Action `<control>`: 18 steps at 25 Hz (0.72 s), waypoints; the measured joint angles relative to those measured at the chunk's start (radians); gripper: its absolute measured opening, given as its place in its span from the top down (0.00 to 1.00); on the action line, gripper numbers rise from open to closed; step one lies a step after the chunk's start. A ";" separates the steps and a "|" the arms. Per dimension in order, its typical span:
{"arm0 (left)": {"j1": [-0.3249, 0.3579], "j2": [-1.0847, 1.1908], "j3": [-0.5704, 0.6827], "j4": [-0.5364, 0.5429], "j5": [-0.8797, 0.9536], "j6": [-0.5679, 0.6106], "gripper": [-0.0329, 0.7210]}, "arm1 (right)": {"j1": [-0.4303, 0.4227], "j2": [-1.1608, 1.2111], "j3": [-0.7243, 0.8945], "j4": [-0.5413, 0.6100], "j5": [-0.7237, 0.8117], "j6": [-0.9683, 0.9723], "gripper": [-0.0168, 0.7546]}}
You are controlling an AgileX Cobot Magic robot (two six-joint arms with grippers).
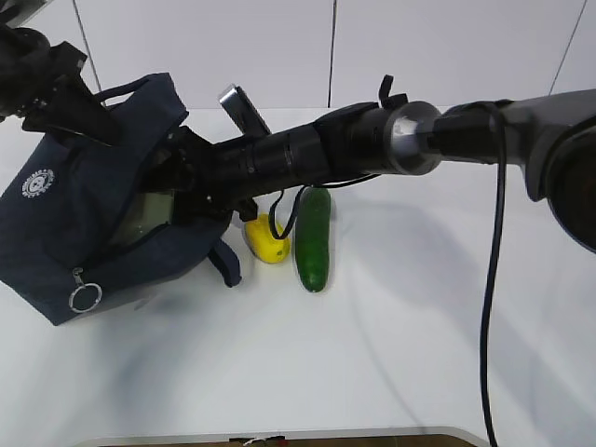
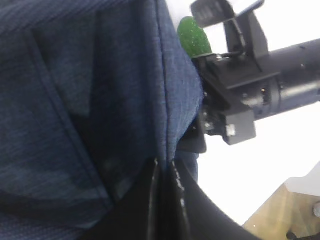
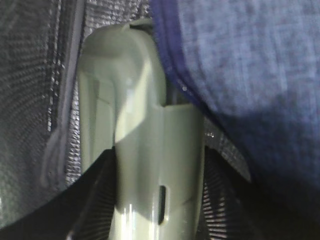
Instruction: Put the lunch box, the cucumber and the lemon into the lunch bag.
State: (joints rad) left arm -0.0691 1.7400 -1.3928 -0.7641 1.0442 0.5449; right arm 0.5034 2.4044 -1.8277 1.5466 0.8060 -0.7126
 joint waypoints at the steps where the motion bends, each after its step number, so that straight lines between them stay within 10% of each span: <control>1: 0.000 0.000 0.000 0.000 0.000 0.000 0.97 | 0.000 0.000 0.000 -0.008 0.000 0.000 0.48; 18: 0.000 0.000 0.000 -0.010 0.034 0.000 0.97 | 0.000 0.000 0.000 -0.065 0.025 0.012 0.44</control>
State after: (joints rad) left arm -0.0691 1.7400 -1.3928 -0.7743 1.0782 0.5453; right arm 0.5034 2.4044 -1.8281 1.4820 0.8311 -0.7005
